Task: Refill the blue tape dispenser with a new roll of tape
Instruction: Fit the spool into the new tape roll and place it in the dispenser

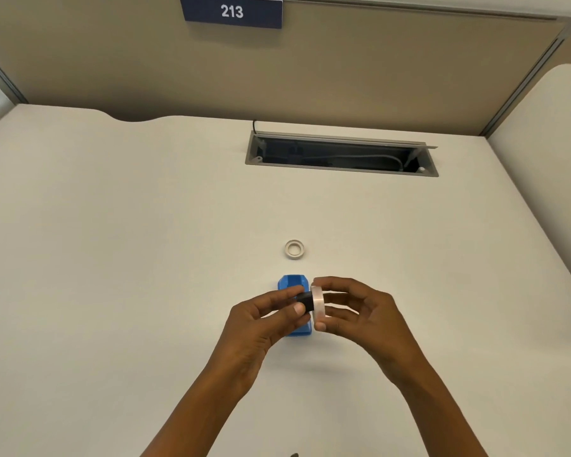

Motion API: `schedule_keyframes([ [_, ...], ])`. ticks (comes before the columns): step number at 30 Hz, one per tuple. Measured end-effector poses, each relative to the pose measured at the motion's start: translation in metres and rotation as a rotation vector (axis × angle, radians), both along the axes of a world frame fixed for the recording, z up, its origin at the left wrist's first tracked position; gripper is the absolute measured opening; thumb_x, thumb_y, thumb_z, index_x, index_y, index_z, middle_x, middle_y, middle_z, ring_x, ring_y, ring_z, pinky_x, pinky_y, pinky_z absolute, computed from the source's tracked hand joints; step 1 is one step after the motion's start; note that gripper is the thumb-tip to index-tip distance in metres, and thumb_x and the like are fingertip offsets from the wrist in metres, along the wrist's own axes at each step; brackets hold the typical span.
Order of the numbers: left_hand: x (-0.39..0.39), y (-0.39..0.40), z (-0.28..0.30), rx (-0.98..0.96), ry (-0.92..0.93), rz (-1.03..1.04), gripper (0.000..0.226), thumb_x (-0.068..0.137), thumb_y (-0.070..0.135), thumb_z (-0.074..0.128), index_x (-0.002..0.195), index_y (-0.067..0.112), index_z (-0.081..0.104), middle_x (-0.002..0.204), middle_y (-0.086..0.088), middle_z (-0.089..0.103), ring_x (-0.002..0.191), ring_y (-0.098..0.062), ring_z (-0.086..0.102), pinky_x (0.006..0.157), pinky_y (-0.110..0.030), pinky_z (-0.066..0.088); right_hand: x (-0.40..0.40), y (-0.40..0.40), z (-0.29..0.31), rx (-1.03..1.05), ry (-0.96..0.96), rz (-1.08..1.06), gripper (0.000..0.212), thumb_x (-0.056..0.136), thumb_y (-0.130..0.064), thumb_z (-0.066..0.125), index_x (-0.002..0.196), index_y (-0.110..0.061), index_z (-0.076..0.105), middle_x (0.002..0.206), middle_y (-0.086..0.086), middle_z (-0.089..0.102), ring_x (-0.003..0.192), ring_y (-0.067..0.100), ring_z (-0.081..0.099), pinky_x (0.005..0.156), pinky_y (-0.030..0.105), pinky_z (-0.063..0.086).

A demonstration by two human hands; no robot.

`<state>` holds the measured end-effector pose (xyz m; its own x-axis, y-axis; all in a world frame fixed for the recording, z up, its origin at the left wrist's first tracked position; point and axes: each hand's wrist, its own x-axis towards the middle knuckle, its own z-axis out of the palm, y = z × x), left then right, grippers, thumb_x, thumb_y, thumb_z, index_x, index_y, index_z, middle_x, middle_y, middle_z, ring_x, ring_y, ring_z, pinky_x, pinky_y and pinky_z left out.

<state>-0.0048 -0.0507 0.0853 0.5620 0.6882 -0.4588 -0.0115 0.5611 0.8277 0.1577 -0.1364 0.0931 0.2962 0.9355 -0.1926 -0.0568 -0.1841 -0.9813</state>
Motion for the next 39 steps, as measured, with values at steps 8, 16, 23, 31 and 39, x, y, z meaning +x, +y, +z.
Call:
schedule_keyframes([
  [8,-0.003,-0.001,0.003,0.076,0.036,-0.049,0.039,0.062,0.020,0.076,0.100,0.017,0.073,0.101,-0.007,0.074,0.094,-0.025,0.069,0.085,-0.033,0.056,-0.003,0.000,0.004,0.044,-0.021,0.008,0.047,0.064,0.001,0.081,0.102,-0.023,0.071,0.102,-0.005,0.074,0.095,0.017,0.070,0.072,0.020,0.056],
  [16,-0.002,-0.001,0.005,0.158,0.103,-0.074,0.030,0.069,0.014,0.076,0.099,0.015,0.073,0.097,-0.007,0.075,0.089,-0.023,0.070,0.081,-0.033,0.057,-0.006,-0.002,0.004,0.060,-0.052,0.021,0.046,0.063,-0.002,0.082,0.103,-0.022,0.071,0.104,-0.003,0.074,0.098,0.017,0.069,0.077,0.022,0.057],
  [23,-0.009,-0.007,-0.002,0.130,0.066,-0.040,0.033,0.063,0.019,0.077,0.096,0.014,0.074,0.092,-0.007,0.076,0.086,-0.022,0.071,0.074,-0.023,0.057,-0.010,0.001,-0.006,-0.015,-0.041,0.039,0.050,0.062,-0.005,0.083,0.107,-0.021,0.070,0.107,0.002,0.074,0.099,0.015,0.069,0.084,0.030,0.058],
  [31,0.001,0.001,-0.018,0.310,0.242,-0.021,0.031,0.076,0.009,0.072,0.102,0.025,0.069,0.093,0.001,0.073,0.081,-0.010,0.070,0.074,-0.016,0.048,-0.005,0.020,-0.032,-0.026,-0.302,-0.026,0.044,0.061,-0.022,0.086,0.100,-0.033,0.069,0.100,-0.015,0.071,0.093,0.005,0.063,0.074,0.013,0.048],
  [39,0.000,0.017,-0.048,0.572,0.420,0.001,0.055,0.075,0.013,0.075,0.116,0.039,0.049,0.104,0.011,0.057,0.090,0.003,0.057,0.062,0.000,0.043,0.008,0.050,-0.052,-0.068,-0.424,-0.053,0.046,0.064,-0.026,0.084,0.105,-0.038,0.067,0.103,-0.023,0.067,0.094,0.005,0.054,0.069,0.001,0.035],
])
